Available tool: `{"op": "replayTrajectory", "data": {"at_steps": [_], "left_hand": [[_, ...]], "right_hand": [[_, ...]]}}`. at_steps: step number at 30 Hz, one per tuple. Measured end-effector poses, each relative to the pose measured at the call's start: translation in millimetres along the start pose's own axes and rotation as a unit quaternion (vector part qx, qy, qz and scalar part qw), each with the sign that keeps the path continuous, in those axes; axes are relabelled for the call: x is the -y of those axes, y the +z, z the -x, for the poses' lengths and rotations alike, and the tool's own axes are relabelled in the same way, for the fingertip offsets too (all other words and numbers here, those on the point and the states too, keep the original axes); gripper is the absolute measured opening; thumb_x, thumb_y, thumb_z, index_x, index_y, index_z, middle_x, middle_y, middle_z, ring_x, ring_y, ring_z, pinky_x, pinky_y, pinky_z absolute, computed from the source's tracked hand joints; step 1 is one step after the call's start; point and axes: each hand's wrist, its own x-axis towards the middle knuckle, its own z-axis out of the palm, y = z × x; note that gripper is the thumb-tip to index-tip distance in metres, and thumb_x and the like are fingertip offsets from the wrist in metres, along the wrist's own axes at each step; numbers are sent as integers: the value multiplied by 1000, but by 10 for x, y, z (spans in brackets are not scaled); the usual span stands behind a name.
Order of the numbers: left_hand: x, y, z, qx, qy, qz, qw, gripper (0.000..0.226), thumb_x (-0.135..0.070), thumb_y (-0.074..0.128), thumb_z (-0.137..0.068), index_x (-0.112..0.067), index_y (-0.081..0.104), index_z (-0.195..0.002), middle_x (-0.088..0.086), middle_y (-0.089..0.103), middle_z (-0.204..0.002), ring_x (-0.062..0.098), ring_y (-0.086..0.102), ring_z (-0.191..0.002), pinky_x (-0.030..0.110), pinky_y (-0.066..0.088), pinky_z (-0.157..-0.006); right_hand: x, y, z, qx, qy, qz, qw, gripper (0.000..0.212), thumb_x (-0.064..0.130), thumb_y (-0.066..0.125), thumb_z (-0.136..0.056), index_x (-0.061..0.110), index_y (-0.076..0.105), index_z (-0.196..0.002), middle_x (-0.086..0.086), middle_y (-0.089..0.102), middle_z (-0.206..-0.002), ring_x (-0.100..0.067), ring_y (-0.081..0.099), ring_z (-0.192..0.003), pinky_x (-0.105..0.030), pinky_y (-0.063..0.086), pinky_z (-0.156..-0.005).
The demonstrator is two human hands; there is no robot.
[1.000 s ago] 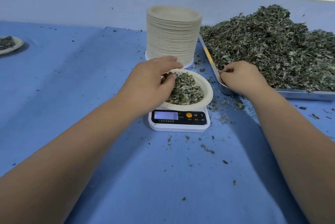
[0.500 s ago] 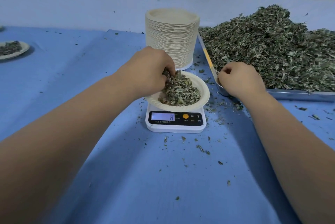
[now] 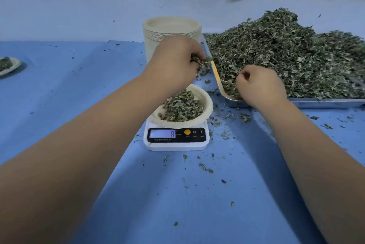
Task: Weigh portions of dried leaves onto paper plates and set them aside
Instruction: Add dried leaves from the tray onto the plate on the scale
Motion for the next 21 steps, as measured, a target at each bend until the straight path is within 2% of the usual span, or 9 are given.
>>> {"op": "replayTrajectory", "data": {"at_steps": [3, 6, 9, 11, 14, 18, 21], "left_hand": [[-272, 277, -259, 8, 30, 12, 999, 24, -13, 69, -86, -28, 78, -103, -3, 74, -102, 16, 66, -96, 22, 46, -81], [-555, 628, -460, 51, 63, 4, 997, 29, -14, 69, -86, -30, 76, -109, -4, 73, -111, 17, 65, -103, 21, 45, -82], [-690, 886, -574, 127, 76, -26, 989, 48, -10, 69, -85, -31, 66, -128, -2, 68, -125, 20, 60, -117, 33, 50, -96], [-676, 938, -606, 143, 71, -43, 986, 56, -6, 67, -84, -31, 62, -133, -2, 66, -129, 20, 59, -121, 39, 51, -98], [-583, 876, -583, 120, 62, -51, 990, 55, -3, 66, -83, -30, 65, -130, -3, 66, -129, 19, 61, -119, 38, 52, -97], [-355, 570, -432, 78, 56, -44, 994, 38, -4, 63, -86, -23, 73, -117, -2, 74, -111, 19, 67, -103, 37, 54, -92], [-119, 302, -199, 47, 15, -17, 999, 24, -10, 64, -87, -21, 78, -103, -4, 76, -97, 14, 68, -94, 29, 52, -88]], "right_hand": [[-253, -104, 40, -40, 4, 5, 999, 26, 29, 43, -93, 18, 66, -97, -7, 64, -75, -33, 58, -70, -36, 49, -65], [-384, -118, 71, -86, 25, -33, 995, 27, 23, 44, -95, 16, 68, -105, -11, 67, -80, -32, 56, -70, -35, 47, -64], [-396, -99, 73, -109, 19, -44, 993, 29, 16, 45, -93, 15, 66, -113, -15, 69, -89, -35, 58, -76, -37, 45, -65], [-386, -80, 76, -107, 7, -46, 993, 33, 14, 45, -92, 14, 65, -118, -15, 71, -96, -38, 62, -87, -41, 49, -74], [-336, -69, 77, -104, -11, -55, 993, 36, 14, 43, -90, 15, 64, -119, -13, 71, -100, -37, 62, -94, -47, 51, -84], [-156, -27, 133, -94, -73, -63, 991, 33, 16, 44, -93, 14, 65, -118, -9, 69, -92, -31, 61, -87, -42, 50, -81], [44, 10, 220, -86, -115, -80, 986, 28, 18, 45, -96, 13, 65, -115, -9, 68, -89, -31, 59, -86, -43, 48, -78]]}}
